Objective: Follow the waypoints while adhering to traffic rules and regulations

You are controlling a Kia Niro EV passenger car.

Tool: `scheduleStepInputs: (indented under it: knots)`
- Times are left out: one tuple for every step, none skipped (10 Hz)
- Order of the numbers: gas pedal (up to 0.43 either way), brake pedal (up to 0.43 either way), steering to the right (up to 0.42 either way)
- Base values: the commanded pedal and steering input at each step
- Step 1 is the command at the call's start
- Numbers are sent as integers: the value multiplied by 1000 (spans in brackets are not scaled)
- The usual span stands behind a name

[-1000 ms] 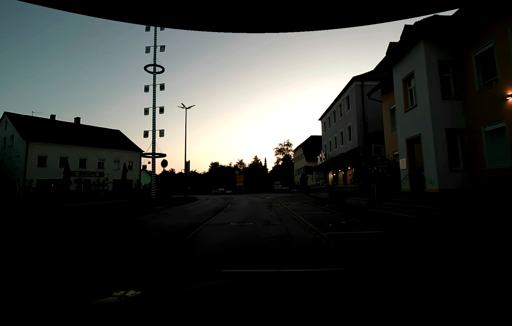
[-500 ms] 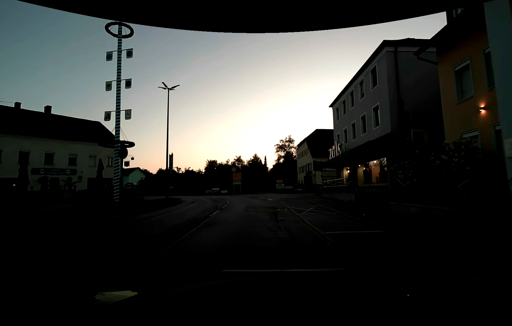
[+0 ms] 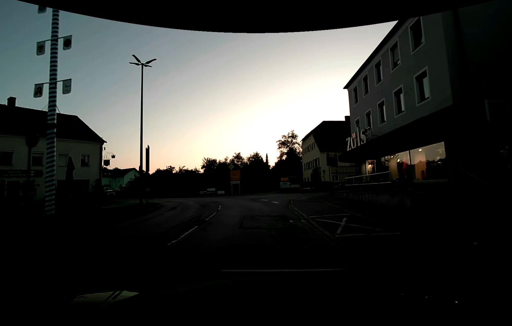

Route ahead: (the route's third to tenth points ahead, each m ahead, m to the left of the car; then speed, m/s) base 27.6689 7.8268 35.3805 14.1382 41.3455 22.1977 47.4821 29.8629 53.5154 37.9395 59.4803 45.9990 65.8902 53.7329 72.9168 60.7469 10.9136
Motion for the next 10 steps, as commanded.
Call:
scheduleStepInputs:
  knots:
    - [0,152,-21]
    - [0,152,-21]
    - [0,146,-21]
    - [0,128,-21]
    - [0,6,-21]
    - [0,0,-23]
    - [0,0,-29]
    - [0,0,-38]
    - [0,0,-53]
    - [8,0,-69]
